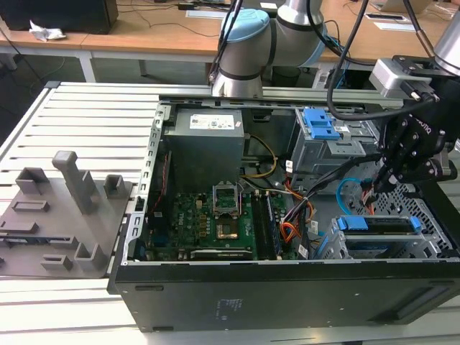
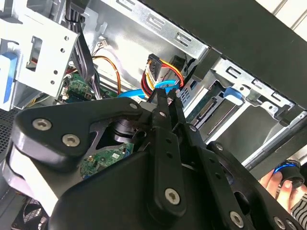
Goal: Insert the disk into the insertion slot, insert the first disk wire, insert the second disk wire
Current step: 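Insert the first disk wire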
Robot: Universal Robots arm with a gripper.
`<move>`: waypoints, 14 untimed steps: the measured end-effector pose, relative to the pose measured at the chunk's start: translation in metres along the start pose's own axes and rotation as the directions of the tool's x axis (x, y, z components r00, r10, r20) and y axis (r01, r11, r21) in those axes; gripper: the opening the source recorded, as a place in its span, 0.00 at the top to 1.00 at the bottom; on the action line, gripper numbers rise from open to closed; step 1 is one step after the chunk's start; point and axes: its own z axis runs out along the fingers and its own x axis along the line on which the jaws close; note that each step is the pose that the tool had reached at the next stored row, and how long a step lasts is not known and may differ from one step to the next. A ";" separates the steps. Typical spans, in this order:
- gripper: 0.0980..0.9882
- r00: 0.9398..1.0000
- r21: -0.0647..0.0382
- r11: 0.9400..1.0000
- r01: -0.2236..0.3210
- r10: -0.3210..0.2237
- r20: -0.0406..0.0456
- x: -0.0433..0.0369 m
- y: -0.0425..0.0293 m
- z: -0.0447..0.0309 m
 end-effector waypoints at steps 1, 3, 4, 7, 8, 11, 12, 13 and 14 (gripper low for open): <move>0.91 1.000 0.000 1.000 0.000 0.000 0.000 0.0010 -0.0001 0.0001; 0.91 1.000 0.000 1.000 0.000 0.000 0.000 0.0032 -0.0001 0.0001; 0.91 1.000 0.000 1.000 0.000 0.000 0.000 0.0055 -0.0001 0.0002; 0.91 1.000 0.000 1.000 0.000 0.000 0.000 0.0092 -0.0002 0.0002; 0.91 1.000 0.000 1.000 0.000 0.000 0.000 0.0104 -0.0002 0.0002; 0.91 1.000 0.000 1.000 0.000 0.000 0.000 0.0135 -0.0002 0.0003; 0.91 1.000 0.000 1.000 0.000 0.000 0.000 0.0153 -0.0003 0.0003; 0.91 1.000 0.000 1.000 0.000 0.000 0.000 0.0164 -0.0003 0.0004; 0.91 1.000 0.000 1.000 0.000 0.000 0.000 0.0175 -0.0003 0.0004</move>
